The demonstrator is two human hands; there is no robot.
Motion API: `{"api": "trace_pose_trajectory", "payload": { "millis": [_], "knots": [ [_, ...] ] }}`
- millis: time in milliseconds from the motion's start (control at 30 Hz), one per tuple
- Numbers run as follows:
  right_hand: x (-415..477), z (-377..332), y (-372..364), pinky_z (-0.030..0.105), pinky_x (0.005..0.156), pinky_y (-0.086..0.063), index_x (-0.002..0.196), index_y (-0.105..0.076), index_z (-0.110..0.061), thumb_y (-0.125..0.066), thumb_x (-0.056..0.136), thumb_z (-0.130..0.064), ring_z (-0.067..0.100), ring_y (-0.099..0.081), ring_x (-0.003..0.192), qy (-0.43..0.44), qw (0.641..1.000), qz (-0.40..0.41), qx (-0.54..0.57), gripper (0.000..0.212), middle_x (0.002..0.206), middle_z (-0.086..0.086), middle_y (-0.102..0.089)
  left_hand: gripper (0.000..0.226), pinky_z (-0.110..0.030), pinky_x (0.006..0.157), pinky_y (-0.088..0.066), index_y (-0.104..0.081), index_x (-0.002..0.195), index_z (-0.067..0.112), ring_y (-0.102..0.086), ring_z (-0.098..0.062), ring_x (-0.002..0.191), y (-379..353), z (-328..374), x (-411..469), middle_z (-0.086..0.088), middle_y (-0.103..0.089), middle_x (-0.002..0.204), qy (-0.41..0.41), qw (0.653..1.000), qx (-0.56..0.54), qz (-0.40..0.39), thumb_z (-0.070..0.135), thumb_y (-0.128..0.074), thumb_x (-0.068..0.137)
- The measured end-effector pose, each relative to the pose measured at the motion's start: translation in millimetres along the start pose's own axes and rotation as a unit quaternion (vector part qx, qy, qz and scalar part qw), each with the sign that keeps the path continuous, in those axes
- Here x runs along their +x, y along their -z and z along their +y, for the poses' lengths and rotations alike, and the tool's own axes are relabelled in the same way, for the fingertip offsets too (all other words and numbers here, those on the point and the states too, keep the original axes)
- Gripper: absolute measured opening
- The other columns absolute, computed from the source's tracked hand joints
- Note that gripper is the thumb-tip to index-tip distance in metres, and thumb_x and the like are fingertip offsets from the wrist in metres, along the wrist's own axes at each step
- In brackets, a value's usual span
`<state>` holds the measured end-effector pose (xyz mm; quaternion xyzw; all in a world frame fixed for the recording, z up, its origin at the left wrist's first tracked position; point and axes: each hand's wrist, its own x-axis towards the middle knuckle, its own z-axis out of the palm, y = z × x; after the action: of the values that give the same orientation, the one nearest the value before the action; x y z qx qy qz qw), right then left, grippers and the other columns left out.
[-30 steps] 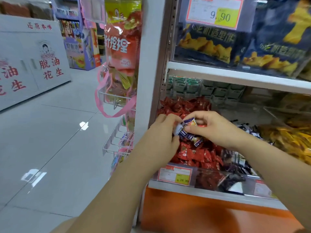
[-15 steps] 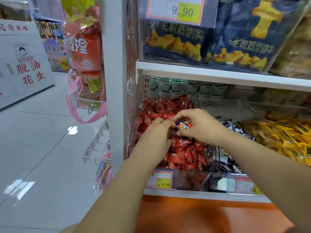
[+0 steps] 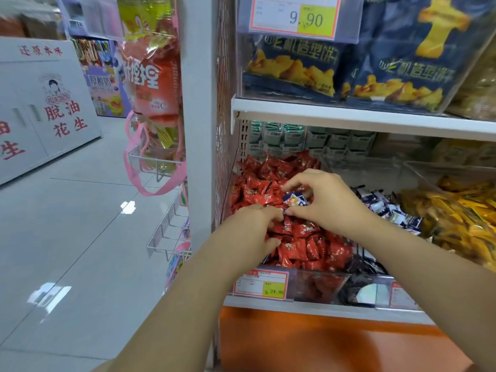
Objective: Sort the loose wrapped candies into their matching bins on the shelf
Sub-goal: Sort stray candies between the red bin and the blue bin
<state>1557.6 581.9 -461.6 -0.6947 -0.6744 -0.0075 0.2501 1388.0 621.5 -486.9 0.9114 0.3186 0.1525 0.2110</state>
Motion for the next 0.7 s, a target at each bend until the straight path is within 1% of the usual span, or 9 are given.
{"api": "trace_pose_trajectory", "payload": {
  "millis": [67,133,233,267,333,400,500,600,700],
  "knots": [
    [1.3,-2.7,0.0,0.016,0.074,-0.033,0.103,-0.068,-0.024,-0.079,0.074,-0.022,0.001,-0.046,0.081,0.019,1.0,-0.017,-0.01,0.031,0.096,-0.01,-0.055,0.037,-0.024,0.087,-0.045,-0.056,0.125,0.022,-0.051,-0.009,0.09,1.6,-0.9,-0.6,0.002,-0.058,0.114,-0.005,1.0,0.005,-0.006,0.021,-0.063,0.089],
    [2.9,-4.2,-5.0,0.018,0.077,-0.034,0.107,-0.067,-0.024,-0.078,0.075,-0.024,0.005,-0.048,0.088,0.03,0.997,-0.061,-0.041,0.033,0.096,-0.011,-0.055,0.031,-0.021,0.079,-0.043,-0.059,0.12,0.021,-0.047,-0.007,0.082,2.6,-2.0,-1.1,0.004,-0.06,0.107,-0.004,1.0,0.006,-0.012,0.021,-0.064,0.089],
    [4.6,-2.9,-15.6,0.03,0.095,-0.042,0.115,-0.064,-0.026,-0.075,0.079,-0.024,0.011,-0.053,0.11,0.017,0.992,-0.11,-0.065,0.038,0.114,-0.007,-0.062,0.024,-0.011,0.066,-0.039,-0.062,0.115,0.019,-0.048,-0.003,0.073,2.2,-2.8,-2.9,0.006,-0.063,0.097,-0.002,0.999,-0.01,-0.03,0.018,-0.061,0.09],
    [5.2,-2.9,-17.8,0.034,0.098,-0.042,0.116,-0.064,-0.026,-0.073,0.079,-0.024,0.013,-0.053,0.114,0.018,0.99,-0.117,-0.071,0.038,0.119,-0.006,-0.062,0.023,-0.006,0.061,-0.037,-0.063,0.113,0.018,-0.049,0.0,0.069,1.9,-3.1,-4.3,0.007,-0.064,0.093,-0.004,0.999,-0.017,-0.041,0.015,-0.059,0.091],
    [7.0,-3.3,-20.3,0.037,0.1,-0.041,0.117,-0.064,-0.027,-0.072,0.081,-0.025,0.015,-0.053,0.115,0.023,0.988,-0.126,-0.086,0.037,0.121,-0.005,-0.062,0.021,-0.001,0.058,-0.036,-0.064,0.11,0.017,-0.05,0.003,0.065,2.2,-3.6,-7.5,0.007,-0.064,0.089,-0.004,0.998,-0.03,-0.061,0.014,-0.056,0.091],
    [8.8,-3.7,-21.0,0.038,0.1,-0.04,0.116,-0.064,-0.028,-0.07,0.082,-0.026,0.015,-0.054,0.115,0.025,0.988,-0.124,-0.093,0.034,0.121,-0.006,-0.062,0.02,-0.001,0.059,-0.038,-0.064,0.11,0.018,-0.052,0.003,0.067,4.8,-4.7,-10.9,0.008,-0.065,0.092,0.0,0.995,-0.055,-0.084,0.017,-0.059,0.091],
    [9.5,-4.5,-22.2,0.039,0.102,-0.038,0.113,-0.064,-0.03,-0.069,0.083,-0.028,0.015,-0.056,0.113,0.025,0.989,-0.112,-0.097,0.03,0.118,-0.008,-0.064,0.03,-0.006,0.07,-0.042,-0.061,0.116,0.023,-0.057,-0.001,0.083,11.1,-6.6,-16.9,0.009,-0.062,0.099,0.004,0.99,-0.072,-0.123,0.019,-0.067,0.087],
    [7.2,-5.4,-23.1,0.04,0.102,-0.037,0.112,-0.065,-0.029,-0.068,0.083,-0.027,0.014,-0.056,0.111,0.028,0.99,-0.097,-0.094,0.029,0.116,-0.009,-0.065,0.039,-0.016,0.083,-0.046,-0.06,0.118,0.025,-0.06,-0.005,0.097,14.8,-8.9,-21.7,0.01,-0.061,0.104,0.008,0.988,-0.078,-0.13,0.006,-0.065,0.085],
    [4.0,-6.8,-22.6,0.041,0.103,-0.037,0.115,-0.065,-0.027,-0.066,0.084,-0.026,0.014,-0.057,0.112,0.037,0.993,-0.07,-0.083,0.031,0.118,-0.008,-0.064,0.043,-0.015,0.081,-0.048,-0.062,0.116,0.026,-0.061,-0.005,0.097,17.0,-10.7,-23.7,0.011,-0.06,0.102,0.011,0.99,-0.095,-0.103,-0.003,-0.057,0.085]
  ]
}}
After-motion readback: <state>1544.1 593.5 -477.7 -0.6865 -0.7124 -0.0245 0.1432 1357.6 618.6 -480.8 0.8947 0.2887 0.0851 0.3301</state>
